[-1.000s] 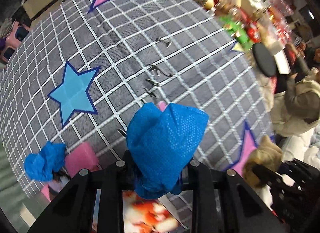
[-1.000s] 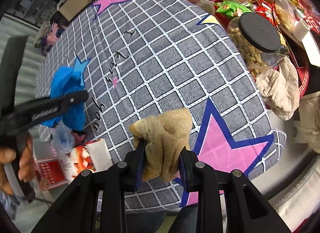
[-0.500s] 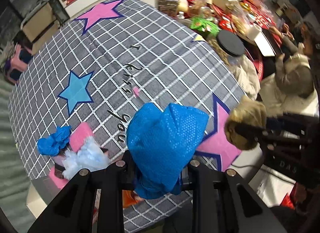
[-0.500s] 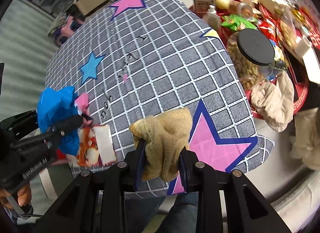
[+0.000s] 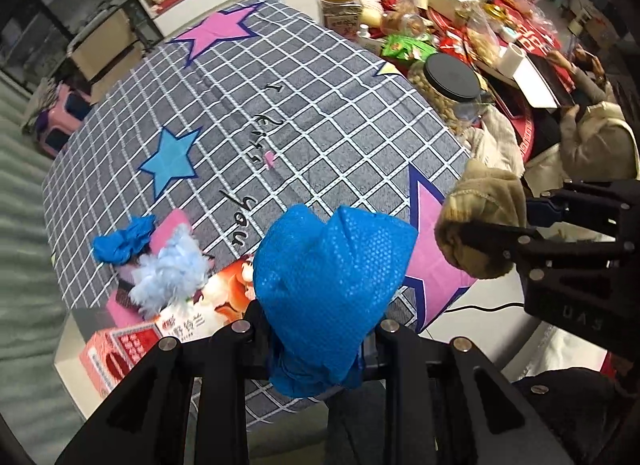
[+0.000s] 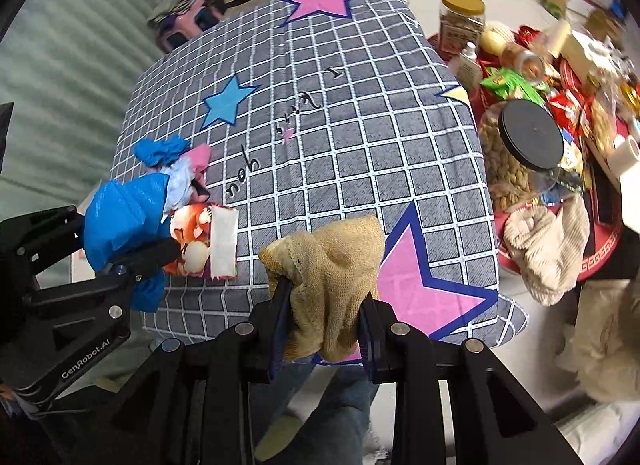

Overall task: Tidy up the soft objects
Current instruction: 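Carry the blue glove in the left tool while the right tool carries the beige sock over the white box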

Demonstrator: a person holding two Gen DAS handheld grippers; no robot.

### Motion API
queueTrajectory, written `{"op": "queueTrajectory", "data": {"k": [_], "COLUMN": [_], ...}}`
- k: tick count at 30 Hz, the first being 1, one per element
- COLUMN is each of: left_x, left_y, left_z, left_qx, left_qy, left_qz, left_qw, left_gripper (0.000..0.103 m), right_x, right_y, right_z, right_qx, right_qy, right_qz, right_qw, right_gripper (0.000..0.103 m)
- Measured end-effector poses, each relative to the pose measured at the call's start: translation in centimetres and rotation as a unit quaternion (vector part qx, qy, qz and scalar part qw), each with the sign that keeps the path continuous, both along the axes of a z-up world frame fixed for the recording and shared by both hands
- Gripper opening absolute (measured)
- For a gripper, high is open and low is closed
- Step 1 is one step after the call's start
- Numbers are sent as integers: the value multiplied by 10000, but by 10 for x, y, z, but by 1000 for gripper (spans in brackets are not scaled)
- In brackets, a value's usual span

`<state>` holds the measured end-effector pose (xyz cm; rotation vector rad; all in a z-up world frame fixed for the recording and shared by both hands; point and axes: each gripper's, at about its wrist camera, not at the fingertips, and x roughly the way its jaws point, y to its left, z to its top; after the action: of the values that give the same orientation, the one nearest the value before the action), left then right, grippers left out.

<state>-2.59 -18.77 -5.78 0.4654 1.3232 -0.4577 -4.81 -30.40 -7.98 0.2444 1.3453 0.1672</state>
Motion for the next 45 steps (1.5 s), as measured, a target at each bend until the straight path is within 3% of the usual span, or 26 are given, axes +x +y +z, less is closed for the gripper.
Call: {"op": "queueTrajectory", "data": {"k": [16, 26, 35, 39, 45], "left_x": [-27, -20, -25, -29, -39], "left_y": [1, 13, 32, 44, 57], "left_z": [29, 50, 65, 82, 74], "left_qx": [162, -83, 170, -103, -72], "left_qy": [-508, -813, -1054, -1370, -1214], "left_qz": [459, 878, 1072, 1310, 1546], "left_qw": [9975, 9928, 9885, 9818, 9805], "left_gripper": [30, 29, 29, 29, 29], "right_x": [-14, -3, -2, -1, -13], "right_y": [10, 25, 41, 44, 48], "right_z": [23, 50, 62, 77, 69], "right_qx": [-12, -202, -20, -103, -89], "right_qy": [-402, -734, -942, -1199, -1072], "right_qz": [708, 1257, 1476, 1538, 1614], "right_qw": [9967, 9891, 9846, 9807, 9810], "right_gripper": [31, 31, 31, 31, 31]}}
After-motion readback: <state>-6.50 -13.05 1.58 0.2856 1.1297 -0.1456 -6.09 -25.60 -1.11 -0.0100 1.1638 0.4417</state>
